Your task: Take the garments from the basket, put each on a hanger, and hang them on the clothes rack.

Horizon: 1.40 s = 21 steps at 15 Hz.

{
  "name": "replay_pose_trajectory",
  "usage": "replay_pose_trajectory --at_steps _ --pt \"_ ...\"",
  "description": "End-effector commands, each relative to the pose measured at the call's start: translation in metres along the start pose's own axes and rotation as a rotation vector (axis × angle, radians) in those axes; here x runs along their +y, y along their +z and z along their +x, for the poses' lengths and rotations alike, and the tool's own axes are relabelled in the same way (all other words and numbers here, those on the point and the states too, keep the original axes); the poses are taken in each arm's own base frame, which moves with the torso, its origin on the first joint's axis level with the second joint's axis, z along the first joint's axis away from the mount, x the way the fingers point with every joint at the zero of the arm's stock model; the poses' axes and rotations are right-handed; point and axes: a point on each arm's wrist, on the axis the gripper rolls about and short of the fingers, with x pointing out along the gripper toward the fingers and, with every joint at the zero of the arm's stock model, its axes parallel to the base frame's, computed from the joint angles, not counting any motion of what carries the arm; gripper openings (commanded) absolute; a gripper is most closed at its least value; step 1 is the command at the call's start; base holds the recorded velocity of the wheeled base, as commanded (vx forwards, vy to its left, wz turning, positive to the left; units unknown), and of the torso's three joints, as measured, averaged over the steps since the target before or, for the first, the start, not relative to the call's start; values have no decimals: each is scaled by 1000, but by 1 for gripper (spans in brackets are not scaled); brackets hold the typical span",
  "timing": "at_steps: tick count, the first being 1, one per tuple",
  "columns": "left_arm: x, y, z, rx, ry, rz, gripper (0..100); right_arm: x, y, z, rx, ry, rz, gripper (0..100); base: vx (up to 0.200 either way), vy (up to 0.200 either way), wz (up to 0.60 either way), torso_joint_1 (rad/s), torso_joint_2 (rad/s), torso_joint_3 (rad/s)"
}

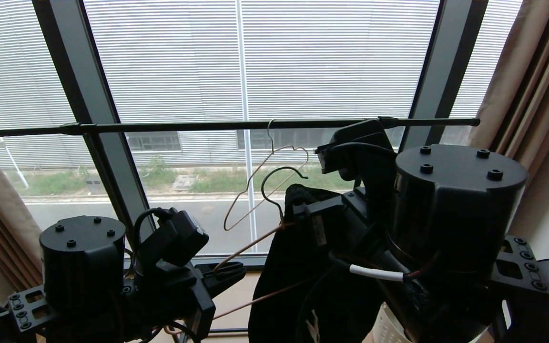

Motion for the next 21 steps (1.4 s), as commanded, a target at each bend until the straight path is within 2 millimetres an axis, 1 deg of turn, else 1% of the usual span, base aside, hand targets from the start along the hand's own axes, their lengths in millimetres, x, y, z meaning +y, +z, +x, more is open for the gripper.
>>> replay_pose_trajectory --at_steps 1,5,10,13,15,21 --pt "-2 1 -1 -4 -7 4 0 2 -1 1 3 -1 -4 100 0 0 0 0 0 0" --pt "-2 3 1 -11 -7 3 0 4 -6 5 15 -17 -13 100 0 0 0 0 0 0" --pt "5 2 3 -11 19 -31 0 1 -5 0 12 -13 -12 100 0 0 0 0 0 0" --pt "9 1 8 -17 63 -40 0 1 -5 -2 11 -10 -12 100 0 0 0 0 0 0" --pt "11 2 12 -34 66 -56 0 2 -7 -4 15 0 -20 100 0 0 0 0 0 0" --pt "12 5 15 -47 69 -61 0 1 -9 -6 18 4 -28 100 0 0 0 0 0 0"
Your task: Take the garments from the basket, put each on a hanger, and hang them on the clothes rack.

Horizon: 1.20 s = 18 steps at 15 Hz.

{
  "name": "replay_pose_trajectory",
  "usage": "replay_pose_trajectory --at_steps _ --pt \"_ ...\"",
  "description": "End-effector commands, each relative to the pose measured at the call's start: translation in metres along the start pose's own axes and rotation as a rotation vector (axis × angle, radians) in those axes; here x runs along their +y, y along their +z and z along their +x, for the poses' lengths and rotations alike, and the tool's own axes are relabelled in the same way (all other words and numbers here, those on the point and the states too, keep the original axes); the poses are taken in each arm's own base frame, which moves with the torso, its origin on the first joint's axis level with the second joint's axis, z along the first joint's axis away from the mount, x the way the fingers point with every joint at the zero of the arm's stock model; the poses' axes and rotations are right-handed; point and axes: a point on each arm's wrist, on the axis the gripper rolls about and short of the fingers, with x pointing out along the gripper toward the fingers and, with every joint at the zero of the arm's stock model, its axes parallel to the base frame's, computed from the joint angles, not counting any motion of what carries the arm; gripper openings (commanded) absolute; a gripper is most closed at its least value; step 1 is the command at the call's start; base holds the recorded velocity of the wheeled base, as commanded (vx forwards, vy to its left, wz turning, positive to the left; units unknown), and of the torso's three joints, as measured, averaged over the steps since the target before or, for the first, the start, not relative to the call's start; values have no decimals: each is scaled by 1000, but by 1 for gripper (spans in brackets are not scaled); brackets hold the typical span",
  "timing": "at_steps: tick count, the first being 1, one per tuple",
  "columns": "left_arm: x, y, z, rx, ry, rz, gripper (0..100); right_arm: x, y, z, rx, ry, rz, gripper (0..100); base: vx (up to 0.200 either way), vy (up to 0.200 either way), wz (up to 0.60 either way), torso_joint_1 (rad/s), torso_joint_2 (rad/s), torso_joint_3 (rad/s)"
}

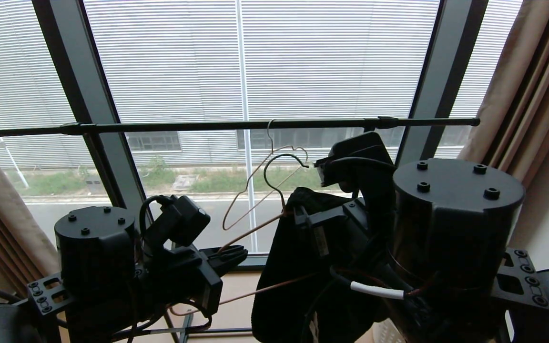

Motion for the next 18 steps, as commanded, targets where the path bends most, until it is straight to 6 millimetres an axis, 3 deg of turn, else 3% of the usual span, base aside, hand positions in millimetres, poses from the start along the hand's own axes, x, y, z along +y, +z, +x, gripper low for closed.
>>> replay_pose_trajectory --at_steps 1,15,18 --pt "0 1 1 -4 0 -1 0 0 -1 0 3 2 -4 100 0 0 0 0 0 0" --pt "11 -1 10 12 28 -23 0 -8 9 -12 -24 16 16 100 0 0 0 0 0 0" --pt "11 2 11 -5 29 -21 0 -2 2 -20 -12 48 -12 100 0 0 0 0 0 0"
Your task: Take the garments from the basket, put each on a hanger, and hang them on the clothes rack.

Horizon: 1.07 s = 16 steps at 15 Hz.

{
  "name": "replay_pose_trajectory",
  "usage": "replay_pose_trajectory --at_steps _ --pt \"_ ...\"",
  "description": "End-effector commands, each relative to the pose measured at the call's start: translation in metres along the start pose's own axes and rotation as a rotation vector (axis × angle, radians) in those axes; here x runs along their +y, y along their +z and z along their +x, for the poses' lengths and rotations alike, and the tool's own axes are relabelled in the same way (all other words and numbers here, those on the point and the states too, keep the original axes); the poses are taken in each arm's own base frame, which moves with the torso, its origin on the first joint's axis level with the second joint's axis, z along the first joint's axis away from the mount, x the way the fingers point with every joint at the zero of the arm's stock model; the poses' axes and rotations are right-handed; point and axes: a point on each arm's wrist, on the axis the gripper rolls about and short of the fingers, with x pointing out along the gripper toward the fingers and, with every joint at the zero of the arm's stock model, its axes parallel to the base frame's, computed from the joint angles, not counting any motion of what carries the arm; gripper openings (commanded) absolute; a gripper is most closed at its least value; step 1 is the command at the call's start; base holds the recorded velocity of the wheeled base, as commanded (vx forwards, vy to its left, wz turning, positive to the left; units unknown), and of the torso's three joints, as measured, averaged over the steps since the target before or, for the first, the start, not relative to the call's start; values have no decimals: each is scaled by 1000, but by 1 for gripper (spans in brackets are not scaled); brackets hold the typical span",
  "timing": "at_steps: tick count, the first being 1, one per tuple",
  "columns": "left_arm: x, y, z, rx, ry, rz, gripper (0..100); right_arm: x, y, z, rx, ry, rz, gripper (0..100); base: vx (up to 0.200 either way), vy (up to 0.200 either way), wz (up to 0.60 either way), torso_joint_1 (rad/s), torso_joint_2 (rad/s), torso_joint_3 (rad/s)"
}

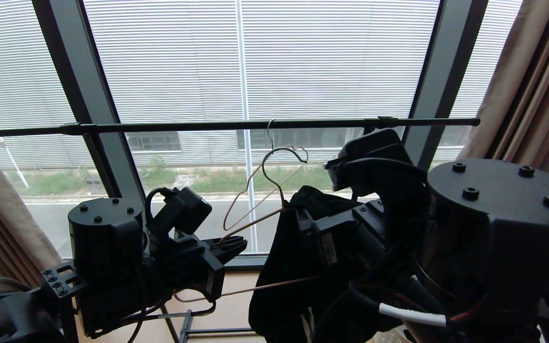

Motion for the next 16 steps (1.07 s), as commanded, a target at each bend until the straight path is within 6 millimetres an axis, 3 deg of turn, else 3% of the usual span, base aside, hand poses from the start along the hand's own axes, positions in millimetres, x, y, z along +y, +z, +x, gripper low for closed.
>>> replay_pose_trajectory --at_steps 1,10,16 --pt "0 1 1 -3 0 1 0 1 -4 -3 8 10 -20 100 0 0 0 0 0 0" --pt "0 1 0 -18 1 4 0 -15 -6 -14 2 65 -86 100 0 0 0 0 0 0" --pt "-2 -4 -8 -65 2 13 0 -95 -17 -28 -57 318 -224 100 0 0 0 0 0 0"
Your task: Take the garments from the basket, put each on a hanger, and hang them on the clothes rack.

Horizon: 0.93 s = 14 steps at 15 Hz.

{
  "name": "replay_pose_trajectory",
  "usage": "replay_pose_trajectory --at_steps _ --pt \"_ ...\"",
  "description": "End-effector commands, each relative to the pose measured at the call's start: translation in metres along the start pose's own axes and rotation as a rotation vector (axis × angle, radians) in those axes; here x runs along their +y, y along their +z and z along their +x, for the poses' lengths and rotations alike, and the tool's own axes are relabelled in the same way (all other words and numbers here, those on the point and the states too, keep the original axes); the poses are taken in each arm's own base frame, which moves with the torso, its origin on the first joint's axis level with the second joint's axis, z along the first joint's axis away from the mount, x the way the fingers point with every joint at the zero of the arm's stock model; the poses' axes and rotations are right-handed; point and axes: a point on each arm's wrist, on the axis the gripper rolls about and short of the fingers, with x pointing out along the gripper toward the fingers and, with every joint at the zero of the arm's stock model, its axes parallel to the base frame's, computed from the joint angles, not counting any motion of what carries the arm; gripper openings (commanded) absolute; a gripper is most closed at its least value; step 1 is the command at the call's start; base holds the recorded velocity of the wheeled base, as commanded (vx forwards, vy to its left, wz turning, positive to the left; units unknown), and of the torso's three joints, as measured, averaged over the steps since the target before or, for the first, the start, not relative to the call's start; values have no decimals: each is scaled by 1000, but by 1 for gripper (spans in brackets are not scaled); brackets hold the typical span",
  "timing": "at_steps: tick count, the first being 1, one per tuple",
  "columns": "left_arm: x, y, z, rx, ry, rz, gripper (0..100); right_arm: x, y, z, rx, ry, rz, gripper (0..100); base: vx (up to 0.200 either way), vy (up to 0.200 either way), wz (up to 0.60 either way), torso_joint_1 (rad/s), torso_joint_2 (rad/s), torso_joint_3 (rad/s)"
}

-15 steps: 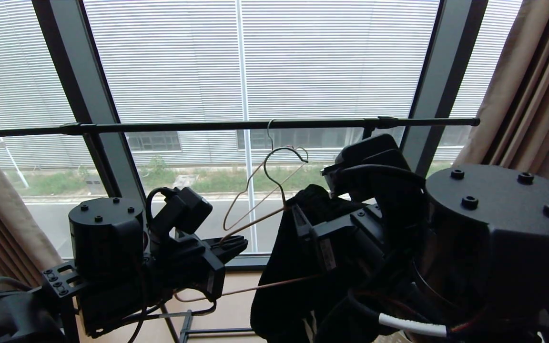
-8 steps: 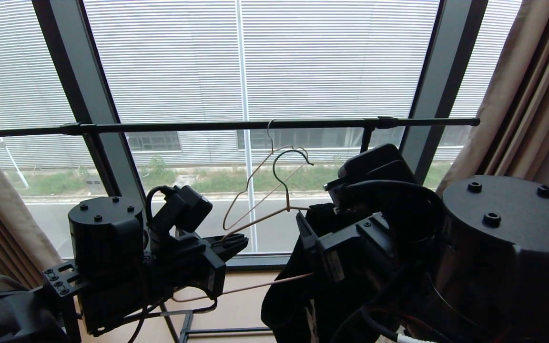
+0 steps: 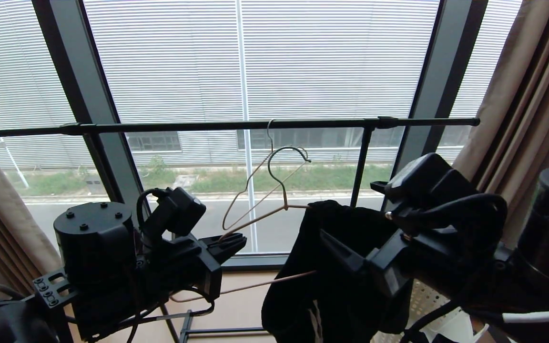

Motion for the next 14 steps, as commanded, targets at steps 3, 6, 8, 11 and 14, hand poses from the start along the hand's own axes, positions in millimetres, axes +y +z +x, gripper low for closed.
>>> replay_pose_trajectory --at_steps 3,6,8,11,14 --pt "-3 -8 -7 13 -4 -1 0 -59 -19 -32 137 217 -109 100 0 0 0 0 0 0" --pt "-5 -13 -8 26 -11 -3 0 -100 -19 -21 229 360 -199 100 0 0 0 0 0 0" --pt "-7 -18 -13 18 -18 0 0 -120 -3 -14 272 501 -225 100 0 0 0 0 0 0" --pt "-7 -15 -16 -18 -15 8 0 -132 24 5 304 733 -197 100 0 0 0 0 0 0" --pt "-7 -16 -15 -15 -16 7 0 -138 27 38 408 859 -170 100 0 0 0 0 0 0"
